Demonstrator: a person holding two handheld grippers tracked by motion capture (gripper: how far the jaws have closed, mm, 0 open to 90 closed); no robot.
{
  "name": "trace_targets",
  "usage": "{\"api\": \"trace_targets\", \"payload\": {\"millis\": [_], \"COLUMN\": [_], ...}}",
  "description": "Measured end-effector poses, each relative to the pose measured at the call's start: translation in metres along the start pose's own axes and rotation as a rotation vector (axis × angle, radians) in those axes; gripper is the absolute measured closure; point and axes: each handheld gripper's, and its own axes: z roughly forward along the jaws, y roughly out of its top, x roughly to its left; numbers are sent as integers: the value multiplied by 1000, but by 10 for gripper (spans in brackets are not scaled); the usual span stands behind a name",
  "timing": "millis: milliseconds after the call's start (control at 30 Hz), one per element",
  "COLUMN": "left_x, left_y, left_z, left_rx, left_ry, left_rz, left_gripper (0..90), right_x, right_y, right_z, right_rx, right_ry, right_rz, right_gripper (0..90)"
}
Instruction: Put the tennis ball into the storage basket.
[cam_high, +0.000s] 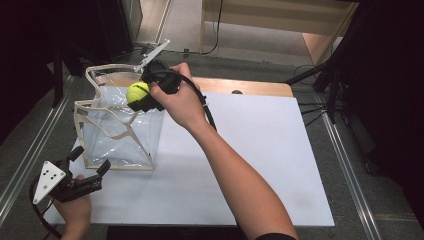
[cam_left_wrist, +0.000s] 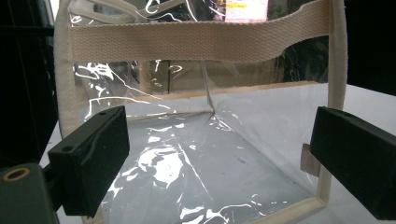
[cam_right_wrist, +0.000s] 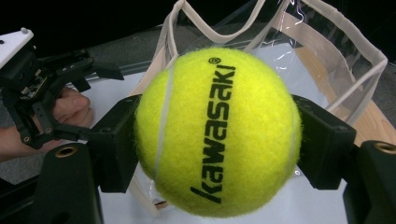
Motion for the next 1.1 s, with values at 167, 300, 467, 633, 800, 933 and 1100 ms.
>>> {"api": "trace_targets", "payload": {"millis": [167,300,467,633,800,933,1100], "left_x": [0,0,0,0,0,0,1], "left_y": [0,0,0,0,0,0,0], "left_z": [0,0,0,-1,-1,-1,-1], "left_rx": [-1,-1,-3,-7,-9,-9,-8], "left_ry": [0,0,1,1,2,0,-2], "left_rz": [0,0,-3,-4,-6,-6,-6], "left_gripper": [54,54,54,53,53,54,54], "right_x": [-1,-1,0,0,1,1,1], "right_y": [6,9,12,16,21,25,27], "right_z": [4,7,11,16,22,28,36], "right_rx": [1,-1,1,5,8,6,16], "right_ry": [-1,3,8,10,13,15,18], "right_rz": [3,-3,-8,-14,-17,-22,-17], "right_gripper": [244,243,243,243,243,243,243]}}
